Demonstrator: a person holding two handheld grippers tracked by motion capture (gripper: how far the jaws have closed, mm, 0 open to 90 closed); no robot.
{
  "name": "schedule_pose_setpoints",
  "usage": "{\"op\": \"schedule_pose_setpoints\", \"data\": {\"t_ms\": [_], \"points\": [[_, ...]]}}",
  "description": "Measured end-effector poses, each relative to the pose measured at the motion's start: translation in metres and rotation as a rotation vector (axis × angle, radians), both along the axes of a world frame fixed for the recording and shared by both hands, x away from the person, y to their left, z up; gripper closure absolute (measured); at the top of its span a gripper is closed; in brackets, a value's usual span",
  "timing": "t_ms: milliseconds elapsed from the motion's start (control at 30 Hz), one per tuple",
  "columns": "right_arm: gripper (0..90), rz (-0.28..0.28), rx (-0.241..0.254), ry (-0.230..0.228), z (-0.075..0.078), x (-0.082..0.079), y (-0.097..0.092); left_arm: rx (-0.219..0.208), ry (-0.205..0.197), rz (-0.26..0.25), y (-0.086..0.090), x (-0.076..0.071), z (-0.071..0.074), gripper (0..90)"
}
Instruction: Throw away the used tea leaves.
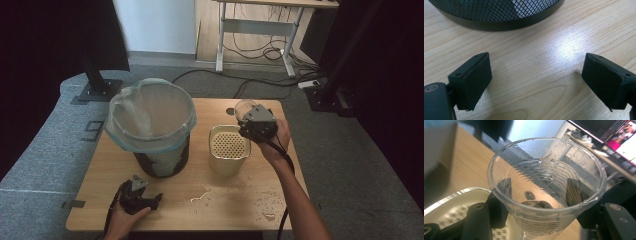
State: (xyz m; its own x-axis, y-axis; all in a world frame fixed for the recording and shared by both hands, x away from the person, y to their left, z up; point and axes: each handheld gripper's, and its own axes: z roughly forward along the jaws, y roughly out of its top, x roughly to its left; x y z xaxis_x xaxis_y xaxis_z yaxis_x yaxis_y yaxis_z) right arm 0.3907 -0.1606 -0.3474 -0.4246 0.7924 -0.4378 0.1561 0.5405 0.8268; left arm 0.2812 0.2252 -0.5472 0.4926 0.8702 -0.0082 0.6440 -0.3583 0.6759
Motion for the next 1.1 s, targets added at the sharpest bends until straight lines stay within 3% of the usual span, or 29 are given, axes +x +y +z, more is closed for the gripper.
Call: {"op": "schedule_pose_setpoints", "data": {"t_ms": [100,133,233,300,367,400,533,567,600,633,833,967,1000,1033,1100], "points": [[38.3,-0.016,-0.107,-0.018,-0.001,0.004,0.005,0.001,0.001,0.000,0.000,0.000,0.000,8.7],[38.3,-0.019,-0.176,-0.033,-0.001,0.006,0.008,0.001,0.001,0.000,0.000,0.000,0.000,8.7],[38.4,-0.025,-0.233,-0.042,-0.002,0.007,0.011,0.001,0.001,0.000,0.000,0.000,0.000,8.7],[38.4,-0.025,-0.314,-0.055,-0.004,0.009,0.016,0.001,0.001,-0.001,0.000,0.000,0.000,8.7],[38.4,-0.022,-0.338,-0.055,-0.005,0.009,0.017,0.002,0.002,-0.001,0.000,0.000,0.000,8.7],[38.4,-0.021,-0.390,-0.066,-0.007,0.011,0.019,0.002,0.002,-0.001,0.000,0.000,0.000,8.7],[38.5,-0.017,-0.438,-0.071,-0.010,0.014,0.021,0.002,0.002,-0.001,0.000,0.000,0.000,8.7],[38.5,-0.022,-0.461,-0.079,-0.011,0.015,0.022,0.002,0.002,-0.001,0.000,0.000,0.000,8.7],[38.5,-0.031,-0.521,-0.096,-0.014,0.016,0.023,0.002,0.002,-0.001,0.000,0.000,0.000,8.7],[38.5,-0.031,-0.521,-0.096,-0.014,0.016,0.023,0.002,0.002,-0.001,0.000,0.000,0.000,8.7],[38.5,-0.030,-0.698,-0.145,-0.021,0.020,0.028,0.002,0.001,-0.002,0.000,0.000,0.000,8.7],[38.5,-0.012,-0.756,-0.163,-0.023,0.019,0.033,0.002,0.001,-0.003,0.000,0.000,0.000,8.7],[38.6,-0.007,-0.799,-0.176,-0.026,0.018,0.036,0.002,0.001,-0.003,0.000,0.000,0.000,8.7],[38.6,-0.007,-0.799,-0.176,-0.026,0.018,0.036,0.002,0.001,-0.003,0.000,0.000,0.000,8.7],[38.5,-0.002,-0.845,-0.188,-0.028,0.019,0.038,0.002,0.001,-0.004,0.000,0.000,0.000,8.7]]}}
